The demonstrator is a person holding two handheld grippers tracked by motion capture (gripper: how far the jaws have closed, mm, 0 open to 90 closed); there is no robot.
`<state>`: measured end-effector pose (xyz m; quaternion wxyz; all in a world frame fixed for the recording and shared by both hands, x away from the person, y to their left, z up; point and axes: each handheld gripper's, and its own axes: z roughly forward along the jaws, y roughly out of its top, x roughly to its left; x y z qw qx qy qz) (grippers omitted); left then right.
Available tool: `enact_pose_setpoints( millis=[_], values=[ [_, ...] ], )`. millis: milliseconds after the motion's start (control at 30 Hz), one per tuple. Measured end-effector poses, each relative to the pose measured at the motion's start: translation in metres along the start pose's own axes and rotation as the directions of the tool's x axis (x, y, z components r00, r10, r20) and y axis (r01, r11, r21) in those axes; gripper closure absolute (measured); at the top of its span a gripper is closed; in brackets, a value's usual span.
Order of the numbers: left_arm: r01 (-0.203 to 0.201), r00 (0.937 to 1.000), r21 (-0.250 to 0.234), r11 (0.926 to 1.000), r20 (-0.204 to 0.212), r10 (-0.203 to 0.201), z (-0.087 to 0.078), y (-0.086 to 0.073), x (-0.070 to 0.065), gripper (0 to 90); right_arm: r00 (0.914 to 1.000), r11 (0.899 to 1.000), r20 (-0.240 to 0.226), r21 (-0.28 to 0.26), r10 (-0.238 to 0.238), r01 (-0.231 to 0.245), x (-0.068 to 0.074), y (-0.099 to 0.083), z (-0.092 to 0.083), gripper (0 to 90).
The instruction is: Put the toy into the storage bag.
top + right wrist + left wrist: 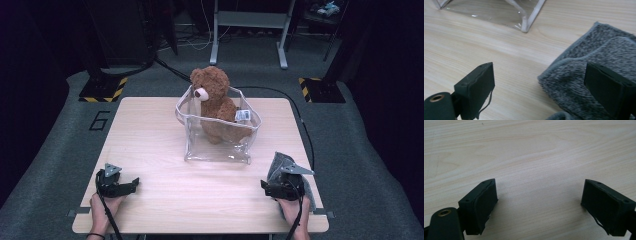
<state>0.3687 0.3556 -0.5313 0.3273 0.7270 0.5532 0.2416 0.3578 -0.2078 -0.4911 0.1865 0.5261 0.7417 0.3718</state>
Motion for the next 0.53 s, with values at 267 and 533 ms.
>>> enact_pose_setpoints(
  millis=[267, 533],
  values=[
    [0.002, 1.0, -0.005, 1.0, 0.002, -0.002, 0.001, 0.0, 0.0, 12.0, 0.9994, 1.0, -0.029, 0.02, -0.016, 0.017, 0.014, -0.002, 0.013, 7.5],
    [0.002, 1.0, -0.005, 1.0, 0.002, -0.002, 0.001, 0.0, 0.0, 12.0, 0.9982, 0.999, -0.045, 0.026, -0.039, 0.04, 0.022, -0.001, 0.019, 6.6]
  ],
)
